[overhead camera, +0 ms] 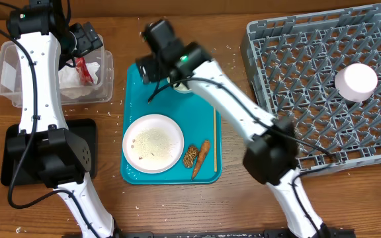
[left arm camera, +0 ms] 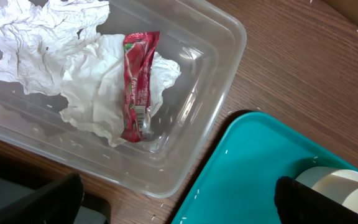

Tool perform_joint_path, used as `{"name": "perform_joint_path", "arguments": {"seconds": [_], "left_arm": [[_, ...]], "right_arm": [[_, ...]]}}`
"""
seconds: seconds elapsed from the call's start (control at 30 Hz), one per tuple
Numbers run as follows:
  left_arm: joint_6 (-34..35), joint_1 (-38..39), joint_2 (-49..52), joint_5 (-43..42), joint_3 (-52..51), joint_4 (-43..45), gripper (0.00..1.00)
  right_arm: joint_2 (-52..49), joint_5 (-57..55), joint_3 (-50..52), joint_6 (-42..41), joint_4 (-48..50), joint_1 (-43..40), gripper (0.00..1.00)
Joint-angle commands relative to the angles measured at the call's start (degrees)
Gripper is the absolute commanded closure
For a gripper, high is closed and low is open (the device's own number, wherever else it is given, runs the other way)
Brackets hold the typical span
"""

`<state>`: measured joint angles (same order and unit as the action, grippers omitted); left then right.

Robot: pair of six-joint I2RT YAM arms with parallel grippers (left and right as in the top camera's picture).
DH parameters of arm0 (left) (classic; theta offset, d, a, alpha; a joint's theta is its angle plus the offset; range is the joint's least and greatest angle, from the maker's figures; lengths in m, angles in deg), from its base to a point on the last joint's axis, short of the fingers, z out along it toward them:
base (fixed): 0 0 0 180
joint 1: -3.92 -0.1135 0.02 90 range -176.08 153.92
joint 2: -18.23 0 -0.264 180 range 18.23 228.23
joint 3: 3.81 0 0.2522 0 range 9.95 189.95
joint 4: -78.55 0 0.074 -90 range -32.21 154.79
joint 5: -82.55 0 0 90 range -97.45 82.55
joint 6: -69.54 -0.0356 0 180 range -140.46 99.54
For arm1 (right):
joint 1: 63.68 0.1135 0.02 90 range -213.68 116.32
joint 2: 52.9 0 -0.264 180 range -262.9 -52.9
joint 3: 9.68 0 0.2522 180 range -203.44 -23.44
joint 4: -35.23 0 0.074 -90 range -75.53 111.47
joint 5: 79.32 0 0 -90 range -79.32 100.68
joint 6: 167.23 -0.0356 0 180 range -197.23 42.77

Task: Sort waste into correct bins and load items into the dishwasher
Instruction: 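Move right gripper over white cup on tray and grasp its rim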

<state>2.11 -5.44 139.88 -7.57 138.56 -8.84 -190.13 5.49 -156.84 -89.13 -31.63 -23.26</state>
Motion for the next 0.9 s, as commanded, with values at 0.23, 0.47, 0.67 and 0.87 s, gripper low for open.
{"name": "perform_joint_path", "arguments": {"seconds": [0.23, 0.47, 0.67, 0.87], "left_arm": [[0.79, 0.37, -1.01, 0.70, 0.00, 0.17, 0.00], [0.79, 0.37, -1.01, 0.70, 0.00, 0.17, 0.00], [0.79, 0.37, -1.01, 0.70, 0.00, 0.17, 0.00], [0.79, 0.37, -1.01, 0.70, 0.00, 0.17, 0.00]], "right_arm": [[-5.22, -8.17, 0.28, 3.63, 1.62, -0.63, 0.25], [-5.25, -8.94, 0.28, 3.85, 1.57, -0.63, 0.62], [-5.60, -8.90, 0.28, 3.82, -0.26, -0.59, 0.68], [-7.08, -8.94, 0.28, 3.82, -1.40, -0.48, 0.73]]}}
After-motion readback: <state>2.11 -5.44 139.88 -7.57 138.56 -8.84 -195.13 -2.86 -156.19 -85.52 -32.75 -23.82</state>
